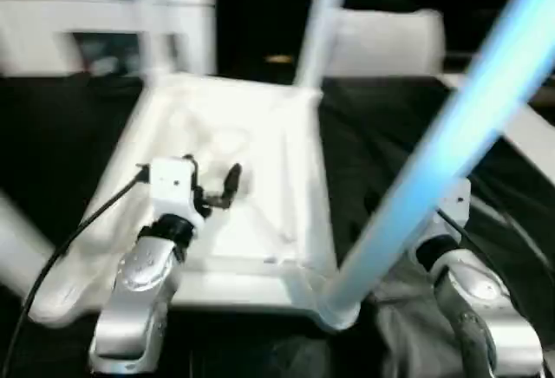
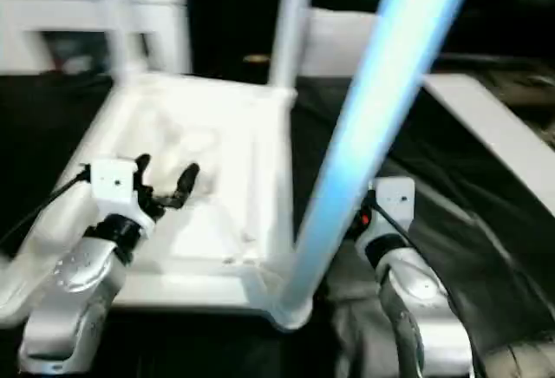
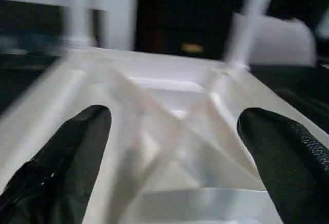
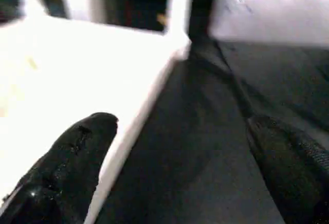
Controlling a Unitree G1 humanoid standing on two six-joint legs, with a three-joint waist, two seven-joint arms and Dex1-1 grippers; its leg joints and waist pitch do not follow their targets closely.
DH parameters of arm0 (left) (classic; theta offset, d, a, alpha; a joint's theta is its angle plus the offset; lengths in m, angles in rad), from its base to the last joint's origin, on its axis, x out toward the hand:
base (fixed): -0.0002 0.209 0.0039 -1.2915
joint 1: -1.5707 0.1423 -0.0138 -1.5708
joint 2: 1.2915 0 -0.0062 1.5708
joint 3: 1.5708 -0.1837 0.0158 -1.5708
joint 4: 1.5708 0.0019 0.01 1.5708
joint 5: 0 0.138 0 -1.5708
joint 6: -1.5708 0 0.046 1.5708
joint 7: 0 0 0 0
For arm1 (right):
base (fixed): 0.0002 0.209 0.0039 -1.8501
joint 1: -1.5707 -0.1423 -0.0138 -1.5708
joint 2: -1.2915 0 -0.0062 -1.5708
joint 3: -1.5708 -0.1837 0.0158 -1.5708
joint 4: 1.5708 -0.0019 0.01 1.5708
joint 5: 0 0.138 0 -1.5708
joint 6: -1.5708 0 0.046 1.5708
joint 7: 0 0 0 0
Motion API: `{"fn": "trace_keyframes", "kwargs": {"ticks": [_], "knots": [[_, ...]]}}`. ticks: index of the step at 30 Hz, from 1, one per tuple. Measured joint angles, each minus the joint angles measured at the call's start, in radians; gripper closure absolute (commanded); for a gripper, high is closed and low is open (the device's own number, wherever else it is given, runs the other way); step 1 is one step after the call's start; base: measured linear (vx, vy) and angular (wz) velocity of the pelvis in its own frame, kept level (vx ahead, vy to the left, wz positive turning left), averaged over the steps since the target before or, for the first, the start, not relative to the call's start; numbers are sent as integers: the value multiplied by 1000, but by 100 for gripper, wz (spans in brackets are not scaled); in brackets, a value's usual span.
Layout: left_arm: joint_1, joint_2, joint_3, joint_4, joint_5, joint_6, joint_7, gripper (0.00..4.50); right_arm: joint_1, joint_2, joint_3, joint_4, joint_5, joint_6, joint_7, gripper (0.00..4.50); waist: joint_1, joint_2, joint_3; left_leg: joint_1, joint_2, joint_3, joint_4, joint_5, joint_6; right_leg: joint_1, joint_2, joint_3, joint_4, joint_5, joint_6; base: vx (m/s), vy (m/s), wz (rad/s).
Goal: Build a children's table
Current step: Rotate table base
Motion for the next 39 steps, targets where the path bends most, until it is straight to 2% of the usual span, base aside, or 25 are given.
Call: {"fn": "trace_keyframes", "kwargs": {"ticks": [1, 2, 3, 4, 5, 6, 7, 8, 9, 11, 13, 16, 21, 25, 26, 27, 28, 29, 30, 31, 32, 33, 35, 38, 39], "knots": [[0, -2, 1, 0, 1, 9, 3, 8, -2, -4, 0, -2, 0, 0, 0, 0, 7, -10, -3, -1, -15, -16, -9, 8, -13, 7, 4, 22, -11, -13, -2, -36, -243, 73], [0, -7, -1, 2, 1, 19, 5, 8, -3, -9, -1, -3, 0, -1, 1, 0, 10, -14, -4, -3, -24, -31, -19, 19, -17, 21, 5, 35, -21, -32, 70, -28, -126, 35], [1, -12, -6, 8, 2, 23, 5, 8, 0, -15, -4, -3, 0, -1, 0, 0, 26, -22, -6, -15, -27, -19, -3, 17, 4, 26, 4, 27, -35, -21, 110, -84, -238, 70], [-1, -21, -14, 16, 3, 24, 6, 8, 2, -25, -20, 5, -1, 1, -2, 0, 42, -5, 0, -37, 10, 66, 93, -12, 46, 35, -3, -1, -46, -9, 147, -93, -186, 55], [1, -23, -23, 24, 3, 24, 6, 8, 4, -25, -27, 15, -1, 3, -4, 0, 53, -17, 7, -33, 23, 130, 116, -14, 44, 39, -6, -2, -50, -8, 146, -119, -278, 62], [0, -27, -27, 24, 3, 24, 12, 8, 0, -25, -36, 17, 0, 4, -8, 0, 71, -18, 8, 7, 25, 181, 81, -13, 43, 38, -2, 5, -55, -4, 147, -62, -165, 28], [-4, -27, -28, 24, 3, 24, 17, 8, -5, -25, -45, 17, 1, 4, -10, 0, 84, -12, 9, 36, 26, 198, 44, -26, 41, 35, 4, 5, -58, 1, 145, -43, -160, 8], [-11, -26, -29, 24, 3, 24, 19, 8, -5, -25, -52, 18, 1, 4, -10, 0, 91, -1, 11, 49, 36, 200, 7, -42, 21, 35, 13, -1, -65, 8, 142, -53, -120, 4], [-12, -25, -27, 24, 3, 24, 20, 8, -3, -26, -52, 22, 1, 10, -10, 0, 92, 4, 14, 51, 56, 211, -4, -29, 4, 37, 21, -10, -81, 20, 138, -53, -120, 4], [-12, -18, -23, 25, 3, 25, 17, 8, -3, -26, -48, 20, 1, 11, -5, 0, 88, 9, 13, 51, 73, 210, -9, -21, -10, 36, 29, -19, -96, 39, 140, -21, -36, 0], [-12, -5, -23, 25, 9, 26, 11, 8, -1, -29, -48, 20, 1, 11, -1, 0, 80, 8, 13, 48, 74, 213, -9, -20, -11, 36, 29, -19, -92, 44, 130, 0, 0, 0], [-23, 2, -30, 29, 10, 26, -20, 8, 11, -39, -49, 20, 0, 12, -1, 0, 82, 13, 16, 50, 80, 228, -12, -15, -19, 36, 29, -17, -94, 39, 132, -19, -6, -2], [-42, 40, -42, 61, 6, 27, -55, 8, 20, -37, -25, 3, -1, 21, 3, 0, 82, 16, 17, 50, 83, 233, -13, -12, -24, 36, 28, -16, -107, 55, 129, 0, 0, 0], [-29, 38, -46, 60, -21, 29, -90, 8, 42, -39, -6, -11, -8, 21, 13, 0, 100, 18, 19, 45, 82, 247, -5, -14, -15, 37, 20, -9, -110, 58, 131, -3, 17, 0], [-21, 35, -56, 48, -28, 31, -102, 8, 50, -42, -7, -19, -12, 21, 12, 0, 107, 23, 21, 42, 83, 246, 5, -19, -7, 37, 18, -8, -109, 57, 134, 0, 0, 0], [-12, 32, -64, 34, -34, 31, -114, 8, 58, -43, -7, -23, -13, 21, 12, 0, 116, 25, 22, 37, 85, 235, 27, -28, 8, 37, 16, -1, -106, 56, 139, -12, 101, -3], [9, 34, -70, 10, -49, 32, -131, 8, 72, -38, -6, -28, -12, 20, 11, 0, 123, 30, 22, 25, 94, 209, 51, -32, 15, 37, 11, 4, -105, 57, 147, -5, 126, -9], [25, 36, -71, -2, -58, 33, -141, 8, 84, -36, -4, -36, -12, 20, 10, 0, 125, 35, 21, 25, 109, 198, 38, -32, 16, 37, 9, 10, -105, 57, 154, -5, 126, -9], [32, 43, -71, -8, -61, 34, -151, 8, 86, -35, 1, -38, -13, 16, 10, 0, 120, 44, 22, 28, 125, 207, 17, -15, -18, 38, 5, 9, -103, 57, 160, 1, 169, 0], [42, 64, -71, -10, -69, 34, -168, 8, 92, -33, 17, -38, -20, 3, 10, 0, 108, 42, 23, 39, 112, 222, 4, -9, -34, 33, -9, 16, -104, 59, 158, 12, 195, 4], [61, 81, -70, -15, -77, 32, -186, 8, 96, -32, 33, -38, -20, -9, 13, 0, 100, 40, 23, 39, 107, 229, 4, -11, -25, 33, -15, 19, -107, 62, 149, 4, 292, 8], [79, 104, -66, -15, -82, 32, -206, 8, 111, -26, 43, -38, -21, -23, 16, 0, 87, 39, 23, 38, 97, 230, 6, -13, -14, 33, -26, 19, -107, 63, 148, 1, 191, 4], [95, 106, -53, -15, -101, 31, -227, 8, 120, -28, 37, -21, -24, -38, 20, 0, 76, 36, 23, 37, 86, 235, 7, -14, -6, 37, -38, 22, -114, 69, 154, -28, 147, 3], [96, 96, -52, -15, -117, 29, -236, 8, 109, -45, 26, 2, -29, -47, 23, 0, 61, 31, 24, 34, 78, 241, 6, -14, -6, 36, -45, 31, -124, 82, 174, -52, 85, -2], [95, 88, -52, -16, -116, 29, -230, 8, 109, -47, 18, 3, -29, -46, 24, 0, 58, 24, 23, 35, 77, 247, 6, -14, -6, 35, -45, 39, -124, 82, 187, -60, 51, -6]]}}
